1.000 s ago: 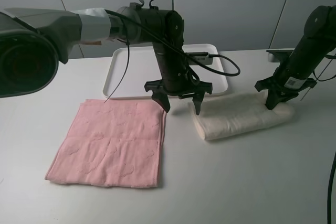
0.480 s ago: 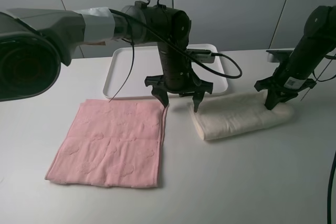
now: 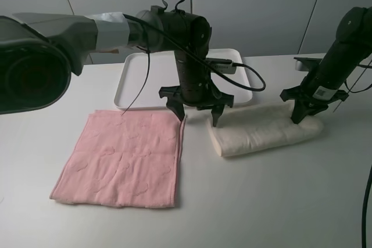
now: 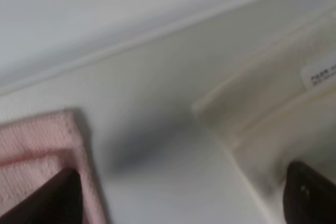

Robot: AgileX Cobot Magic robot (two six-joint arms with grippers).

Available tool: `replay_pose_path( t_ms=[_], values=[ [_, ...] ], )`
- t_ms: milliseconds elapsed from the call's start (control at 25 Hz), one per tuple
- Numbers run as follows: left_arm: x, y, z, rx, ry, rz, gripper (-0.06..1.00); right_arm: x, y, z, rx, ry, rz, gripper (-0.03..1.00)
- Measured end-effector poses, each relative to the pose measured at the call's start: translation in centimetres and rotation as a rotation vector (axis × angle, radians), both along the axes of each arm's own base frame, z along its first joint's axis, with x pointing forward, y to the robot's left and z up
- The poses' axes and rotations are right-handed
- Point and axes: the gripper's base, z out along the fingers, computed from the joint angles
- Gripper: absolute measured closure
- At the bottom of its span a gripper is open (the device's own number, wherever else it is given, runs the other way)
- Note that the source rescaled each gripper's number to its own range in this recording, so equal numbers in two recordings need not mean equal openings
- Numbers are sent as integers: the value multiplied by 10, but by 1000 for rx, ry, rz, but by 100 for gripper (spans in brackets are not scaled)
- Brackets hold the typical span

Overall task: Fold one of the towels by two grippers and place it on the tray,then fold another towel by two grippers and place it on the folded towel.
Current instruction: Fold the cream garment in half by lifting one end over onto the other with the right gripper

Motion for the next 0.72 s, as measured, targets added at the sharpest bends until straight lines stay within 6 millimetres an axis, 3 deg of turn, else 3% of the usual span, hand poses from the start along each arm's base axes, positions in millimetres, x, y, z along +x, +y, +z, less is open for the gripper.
replay_pose_path(
  t_ms=[720],
  values=[
    [-1,0,-10,61,-9,-3,-4,-1,5,-1,53,11,0,91]
  ],
)
